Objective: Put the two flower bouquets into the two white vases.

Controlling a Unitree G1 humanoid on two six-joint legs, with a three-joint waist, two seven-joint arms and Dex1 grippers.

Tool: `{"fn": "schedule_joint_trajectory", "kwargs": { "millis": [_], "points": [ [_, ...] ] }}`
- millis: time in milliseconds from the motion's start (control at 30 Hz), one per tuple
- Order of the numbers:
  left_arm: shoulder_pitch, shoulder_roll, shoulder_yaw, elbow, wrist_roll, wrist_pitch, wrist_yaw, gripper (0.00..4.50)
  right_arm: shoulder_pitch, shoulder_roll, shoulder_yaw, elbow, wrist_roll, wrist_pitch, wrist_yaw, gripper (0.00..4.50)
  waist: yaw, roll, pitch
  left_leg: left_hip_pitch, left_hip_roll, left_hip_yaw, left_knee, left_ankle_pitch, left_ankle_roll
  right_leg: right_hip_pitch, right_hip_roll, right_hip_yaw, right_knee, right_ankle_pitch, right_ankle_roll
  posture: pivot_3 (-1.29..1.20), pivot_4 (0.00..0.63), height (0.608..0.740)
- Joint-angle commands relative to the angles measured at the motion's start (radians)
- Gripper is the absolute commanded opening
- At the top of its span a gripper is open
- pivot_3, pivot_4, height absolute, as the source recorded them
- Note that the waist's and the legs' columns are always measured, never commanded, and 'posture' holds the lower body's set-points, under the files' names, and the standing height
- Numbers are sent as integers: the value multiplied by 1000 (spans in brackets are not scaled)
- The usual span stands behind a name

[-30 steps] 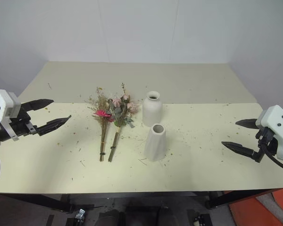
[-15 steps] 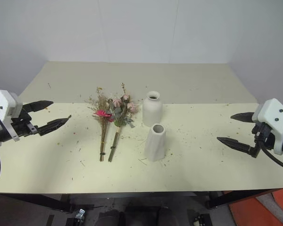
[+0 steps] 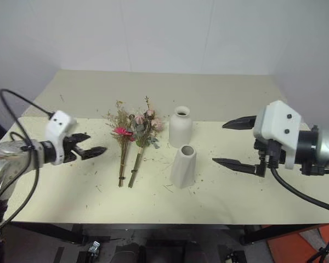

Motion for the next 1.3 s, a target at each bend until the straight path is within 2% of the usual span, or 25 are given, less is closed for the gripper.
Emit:
{"fn": "schedule_joint_trajectory", "kwargs": {
  "millis": [33, 267, 733, 833, 1233, 1300],
  "points": [
    [-76, -1, -73, -10, -7, 140, 11, 4438, -14, -13, -5, -22, 6, 11, -21, 4500, -3, 0, 0, 0, 0, 0, 0, 0, 0, 0, 0, 0, 0, 0, 0, 0, 150, 740],
    [-203, -97, -132, 116, 44, 325, 100, 4438, -14, -20, -13, -32, 23, 23, -21, 4500, -12, 0, 0, 1, 0, -1, 0, 0, 0, 1, 0, 0, 1, 0, -1, 0, 150, 740],
    [-325, -247, -179, 378, 121, 311, 161, 4438, 33, -5, -20, -42, 2, 24, -52, 4500, -11, 0, 0, -1, -1, -3, 1, 0, 0, 0, 0, 0, 0, 1, -1, 0, 150, 740],
    [-325, -260, -187, 383, 124, 303, 151, 3858, 36, -8, -33, -35, 7, 25, -49, 4500, -11, 0, 0, -1, -1, -3, 1, 0, 0, 0, 0, 0, 1, 1, -1, 0, 150, 740],
    [-313, -301, -193, 458, 146, 264, 134, 102, 42, -26, -55, -39, 11, 27, -45, 4500, -4, 0, 0, 1, -2, -3, 1, 0, 0, 2, -1, 0, 1, 1, -1, 0, 150, 740],
    [-313, -311, -174, 470, 155, 260, 149, 31, 42, -26, -54, -40, 11, 27, -47, 4500, -1, 1, -1, 1, -2, -3, 1, 0, 0, 2, -1, 0, 1, 1, -1, 0, 150, 740]
  ]
}}
